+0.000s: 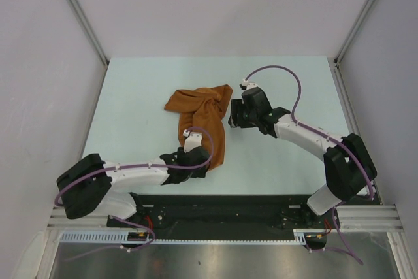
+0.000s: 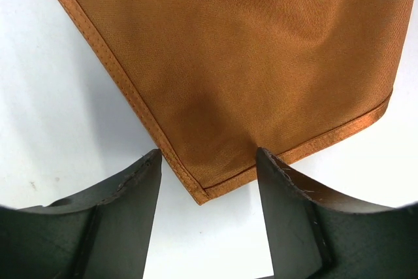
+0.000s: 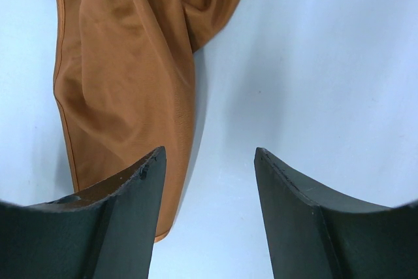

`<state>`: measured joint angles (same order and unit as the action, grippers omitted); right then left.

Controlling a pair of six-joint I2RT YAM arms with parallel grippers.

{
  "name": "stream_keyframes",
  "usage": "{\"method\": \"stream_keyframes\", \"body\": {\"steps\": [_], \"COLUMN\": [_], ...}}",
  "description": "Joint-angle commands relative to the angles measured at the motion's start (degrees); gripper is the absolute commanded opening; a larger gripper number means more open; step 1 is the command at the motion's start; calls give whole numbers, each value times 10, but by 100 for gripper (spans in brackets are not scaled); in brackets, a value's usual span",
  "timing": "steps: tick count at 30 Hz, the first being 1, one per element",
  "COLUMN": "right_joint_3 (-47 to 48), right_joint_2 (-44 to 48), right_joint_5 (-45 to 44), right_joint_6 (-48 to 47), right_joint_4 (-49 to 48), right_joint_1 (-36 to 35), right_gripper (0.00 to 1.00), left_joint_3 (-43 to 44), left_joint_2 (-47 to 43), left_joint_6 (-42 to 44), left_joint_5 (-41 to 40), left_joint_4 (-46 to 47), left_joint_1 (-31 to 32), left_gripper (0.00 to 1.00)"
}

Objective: Fold the napkin, place the utensils inside, and roll it up
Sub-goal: Flatten the napkin out

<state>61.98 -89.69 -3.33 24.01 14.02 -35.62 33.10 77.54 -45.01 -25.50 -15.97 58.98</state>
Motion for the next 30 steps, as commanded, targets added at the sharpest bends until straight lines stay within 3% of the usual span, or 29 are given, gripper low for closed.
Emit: {"method": "stream_keyframes", "body": {"steps": [1, 16, 25, 30], "right_joint_3": [-5, -11, -12, -17], "right_joint_2": [22, -1, -5, 5], "right_joint_5": [3, 15, 18, 15], "right_joint_6": [10, 22, 25, 29], "right_joint_4": [-23, -29, -29, -23], "right_joint_1": [3, 3, 2, -1], "right_gripper": [62, 62, 62, 62], "left_joint_3": [-16, -59, -47, -39], "left_joint_2": [20, -55, -2, 41], "left_joint_6": [-33, -81, -66, -66], "left_joint_5": [40, 69, 45, 30], "left_joint_4": [-30, -37, -48, -58], "left_joint_1": [3, 16, 16, 17], "left_gripper": [64, 65, 64, 58]}}
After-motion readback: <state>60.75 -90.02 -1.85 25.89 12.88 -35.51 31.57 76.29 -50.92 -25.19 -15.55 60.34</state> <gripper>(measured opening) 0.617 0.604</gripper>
